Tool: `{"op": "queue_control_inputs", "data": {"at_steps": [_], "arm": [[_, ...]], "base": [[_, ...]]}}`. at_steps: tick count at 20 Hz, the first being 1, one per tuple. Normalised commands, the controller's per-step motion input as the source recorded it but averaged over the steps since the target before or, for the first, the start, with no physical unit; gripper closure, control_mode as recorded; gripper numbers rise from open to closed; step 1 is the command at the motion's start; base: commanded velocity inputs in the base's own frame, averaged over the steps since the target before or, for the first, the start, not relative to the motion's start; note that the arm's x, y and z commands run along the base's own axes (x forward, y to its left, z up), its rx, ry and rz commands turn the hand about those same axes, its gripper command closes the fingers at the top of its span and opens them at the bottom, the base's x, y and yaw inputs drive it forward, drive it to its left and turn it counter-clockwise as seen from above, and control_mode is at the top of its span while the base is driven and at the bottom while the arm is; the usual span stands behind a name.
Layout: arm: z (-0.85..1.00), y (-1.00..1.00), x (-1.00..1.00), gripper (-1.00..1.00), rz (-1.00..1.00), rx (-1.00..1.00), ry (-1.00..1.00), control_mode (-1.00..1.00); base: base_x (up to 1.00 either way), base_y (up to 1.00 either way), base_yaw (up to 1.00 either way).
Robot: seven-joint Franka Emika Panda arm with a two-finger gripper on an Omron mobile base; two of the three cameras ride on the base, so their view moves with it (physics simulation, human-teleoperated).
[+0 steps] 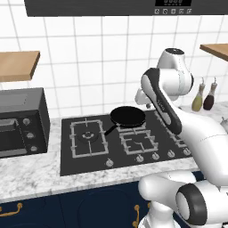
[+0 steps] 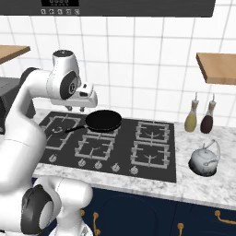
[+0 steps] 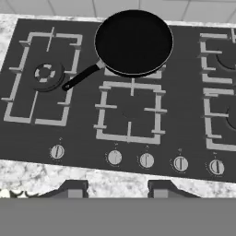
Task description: Pick the kettle from the counter and place it on a stove burner. Then turn the burner on.
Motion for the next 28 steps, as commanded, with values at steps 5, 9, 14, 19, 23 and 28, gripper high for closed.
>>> {"op": "queue_control_inputs", "data": {"at_steps": [5, 9, 14, 19, 23, 28], "arm": [[-0.1, 0.03, -0.34, -1.0, -0.05, -0.01, 0.0, -1.0], [-0.17, -0.7, -0.62, -1.0, -0.31, 0.0, -0.01, -1.0], [-0.09, -1.0, -0.22, -1.0, -0.27, 0.0, -0.02, -1.0], [0.0, -1.0, 0.0, -1.0, -0.06, -0.03, 0.0, -1.0], [0.0, -1.0, 0.01, -1.0, 0.0, -0.09, 0.03, -1.0], [0.0, -0.99, 0.13, -1.0, 0.0, -0.11, 0.01, -1.0]], "base": [[0.0, 0.0, 0.0], [0.0, 0.0, 0.0], [0.0, 0.0, 0.0], [0.0, 0.0, 0.0], [0.0, 0.0, 0.0], [0.0, 0.0, 0.0]]}}
